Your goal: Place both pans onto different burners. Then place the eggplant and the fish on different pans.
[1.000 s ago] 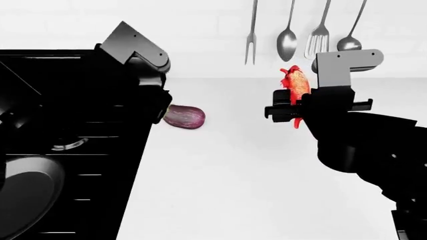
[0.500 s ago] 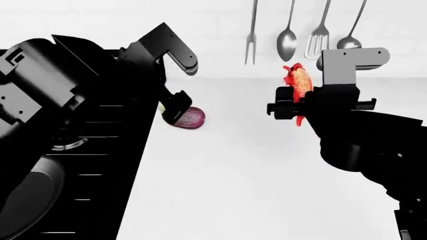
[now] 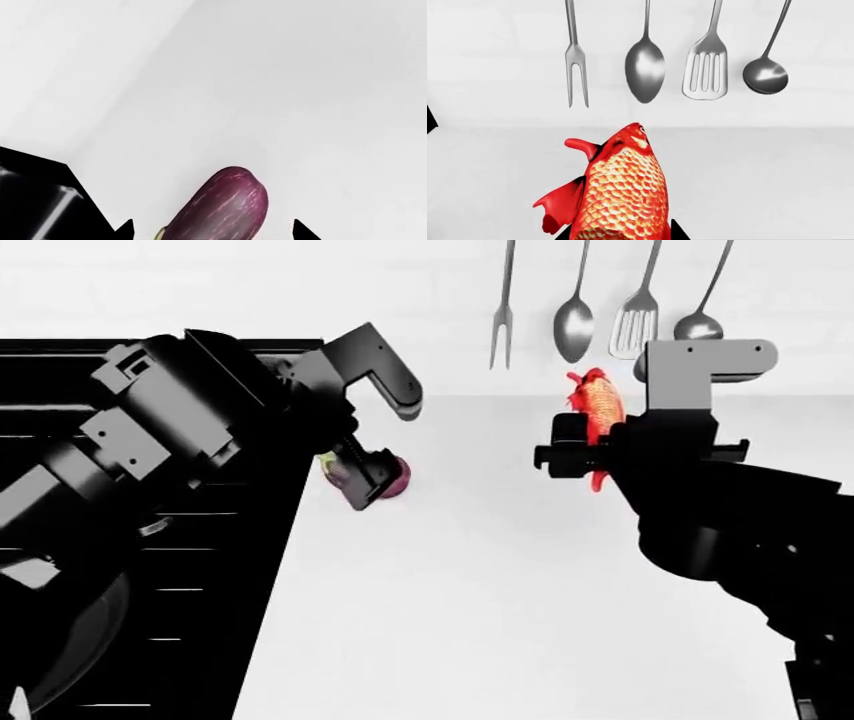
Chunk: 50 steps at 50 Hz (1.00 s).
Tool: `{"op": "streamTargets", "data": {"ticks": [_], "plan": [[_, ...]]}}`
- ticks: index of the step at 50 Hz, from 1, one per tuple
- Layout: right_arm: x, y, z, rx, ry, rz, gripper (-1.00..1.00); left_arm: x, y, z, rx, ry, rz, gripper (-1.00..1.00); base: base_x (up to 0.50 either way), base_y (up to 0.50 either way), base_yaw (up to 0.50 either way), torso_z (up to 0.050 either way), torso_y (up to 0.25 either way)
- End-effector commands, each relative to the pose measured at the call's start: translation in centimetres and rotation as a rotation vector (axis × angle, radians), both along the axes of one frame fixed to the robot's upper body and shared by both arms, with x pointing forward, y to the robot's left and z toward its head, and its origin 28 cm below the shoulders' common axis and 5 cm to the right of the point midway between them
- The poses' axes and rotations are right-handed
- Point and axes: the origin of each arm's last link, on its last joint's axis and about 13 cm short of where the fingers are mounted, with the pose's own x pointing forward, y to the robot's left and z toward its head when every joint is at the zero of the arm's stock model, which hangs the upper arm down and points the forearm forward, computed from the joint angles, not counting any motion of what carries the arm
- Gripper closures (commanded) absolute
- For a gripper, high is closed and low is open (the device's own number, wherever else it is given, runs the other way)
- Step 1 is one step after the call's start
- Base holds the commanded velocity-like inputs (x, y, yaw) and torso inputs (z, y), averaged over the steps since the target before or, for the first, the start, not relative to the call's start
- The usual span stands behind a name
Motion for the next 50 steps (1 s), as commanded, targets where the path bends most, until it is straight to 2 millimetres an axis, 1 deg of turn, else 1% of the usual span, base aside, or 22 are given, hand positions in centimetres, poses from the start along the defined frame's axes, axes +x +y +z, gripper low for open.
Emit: {"op": "streamTargets", "data": {"ticks": [1, 7, 12, 17, 37, 50], "plan": [[0.2, -0.1, -0.1, 0.0, -0.005, 0.001, 1.0, 0.7, -0.2, -1.1, 0.033, 0.033, 0.004, -1.0, 0.0, 0.0, 0.0, 0.0, 0.0], [0.3, -0.2, -0.5, 0.007, 0.002, 0.001, 1.0, 2.2, -0.3, -1.6, 0.043, -0.013, 0.043, -1.0, 0.0, 0.0, 0.0, 0.0, 0.0], [0.4, -0.3, -0.7, 0.012, 0.007, -0.002, 1.0, 2.8, -0.3, -1.3, 0.022, -0.043, 0.085, -1.0, 0.0, 0.0, 0.0, 0.0, 0.0], [0.3, -0.2, -0.8, 0.014, 0.008, 0.0, 1.0, 2.8, -0.4, -1.5, 0.021, -0.049, 0.08, -1.0, 0.0, 0.0, 0.0, 0.0, 0.0], [0.5, 0.0, -0.9, 0.015, 0.01, 0.006, 1.0, 2.0, -0.7, -3.1, 0.05, 0.021, 0.029, -1.0, 0.0, 0.0, 0.0, 0.0, 0.0], [0.6, 0.0, -1.1, 0.017, 0.013, 0.009, 1.0, 2.3, -0.7, -3.7, 0.067, 0.029, 0.042, -1.0, 0.0, 0.0, 0.0, 0.0, 0.0]]}}
